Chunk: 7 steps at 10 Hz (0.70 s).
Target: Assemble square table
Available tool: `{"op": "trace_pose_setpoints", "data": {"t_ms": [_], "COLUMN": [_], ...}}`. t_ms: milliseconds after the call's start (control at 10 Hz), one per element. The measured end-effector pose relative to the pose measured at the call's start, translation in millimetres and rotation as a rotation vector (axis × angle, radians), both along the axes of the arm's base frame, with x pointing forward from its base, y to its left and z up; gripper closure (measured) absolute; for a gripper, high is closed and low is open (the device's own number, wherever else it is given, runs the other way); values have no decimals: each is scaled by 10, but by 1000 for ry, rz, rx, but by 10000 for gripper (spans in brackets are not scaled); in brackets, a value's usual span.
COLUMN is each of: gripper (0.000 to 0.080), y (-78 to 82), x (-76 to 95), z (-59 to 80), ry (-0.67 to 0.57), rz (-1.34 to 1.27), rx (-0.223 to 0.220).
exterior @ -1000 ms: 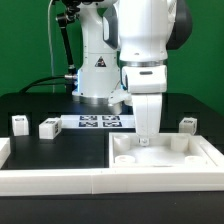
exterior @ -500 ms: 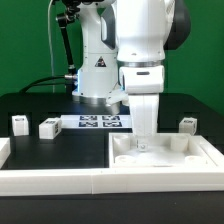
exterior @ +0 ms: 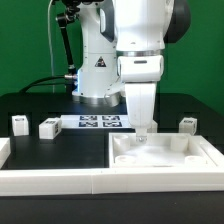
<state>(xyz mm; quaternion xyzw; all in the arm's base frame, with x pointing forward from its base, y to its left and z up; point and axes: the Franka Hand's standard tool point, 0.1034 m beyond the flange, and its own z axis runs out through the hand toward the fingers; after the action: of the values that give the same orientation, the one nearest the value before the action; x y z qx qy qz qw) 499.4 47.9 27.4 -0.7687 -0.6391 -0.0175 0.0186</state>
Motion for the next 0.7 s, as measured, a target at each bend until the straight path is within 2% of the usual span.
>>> {"op": "trace_pose_setpoints", "data": {"t_ms": [300,400,600,700], "gripper": [150,150,150,150], "y": [-5,53,203,184], "x": [-156,-229,-311,-308], "z": [201,254,248,243], "ry": [-40,-46,-42,-42], "rz": [-163,-251,-321,-325], "rx": [2,6,11,10]}}
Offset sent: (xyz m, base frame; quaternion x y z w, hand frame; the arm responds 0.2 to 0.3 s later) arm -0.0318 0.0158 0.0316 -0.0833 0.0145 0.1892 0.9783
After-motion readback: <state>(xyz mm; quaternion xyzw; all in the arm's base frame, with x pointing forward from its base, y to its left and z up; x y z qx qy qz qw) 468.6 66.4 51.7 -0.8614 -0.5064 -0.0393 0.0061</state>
